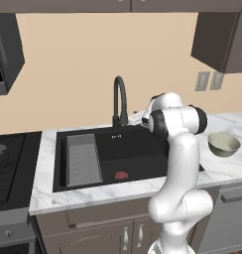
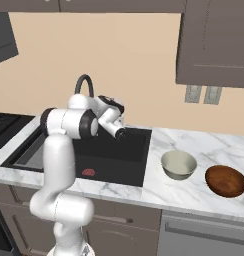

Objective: Rinse each bowl for a few seconds and place them down in the sink or on the counter.

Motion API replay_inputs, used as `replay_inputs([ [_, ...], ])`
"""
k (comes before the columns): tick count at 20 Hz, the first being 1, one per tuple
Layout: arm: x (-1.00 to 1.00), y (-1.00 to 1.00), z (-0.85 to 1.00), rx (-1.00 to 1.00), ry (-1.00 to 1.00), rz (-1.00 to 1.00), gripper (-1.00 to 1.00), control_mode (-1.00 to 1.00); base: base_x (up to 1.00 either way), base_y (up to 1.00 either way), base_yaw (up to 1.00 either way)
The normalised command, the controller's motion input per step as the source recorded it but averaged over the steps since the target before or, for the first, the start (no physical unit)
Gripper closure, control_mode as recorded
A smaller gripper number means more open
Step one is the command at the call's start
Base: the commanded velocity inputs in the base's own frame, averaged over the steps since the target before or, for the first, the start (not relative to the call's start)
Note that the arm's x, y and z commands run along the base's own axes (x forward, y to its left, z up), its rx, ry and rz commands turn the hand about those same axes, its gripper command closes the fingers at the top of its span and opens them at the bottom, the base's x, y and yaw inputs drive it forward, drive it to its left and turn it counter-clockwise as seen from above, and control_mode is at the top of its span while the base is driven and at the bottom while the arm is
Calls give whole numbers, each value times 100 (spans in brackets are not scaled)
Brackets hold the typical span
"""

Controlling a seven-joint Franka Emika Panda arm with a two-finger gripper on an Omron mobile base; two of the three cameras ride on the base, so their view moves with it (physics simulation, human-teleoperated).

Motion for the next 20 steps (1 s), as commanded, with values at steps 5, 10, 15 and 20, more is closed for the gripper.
replay_inputs([
  [5, 31, 1, -4, 1, 0, 0, -100, -100, 0, 0, 0],
  [10, 28, 3, -7, 1, 0, 0, -100, -100, 0, 0, 0],
  [15, 27, 5, -9, 0, 0, 0, -100, -100, 0, 0, 0],
  [20, 27, 6, -11, 0, 1, 0, -100, -100, 0, 0, 0],
])
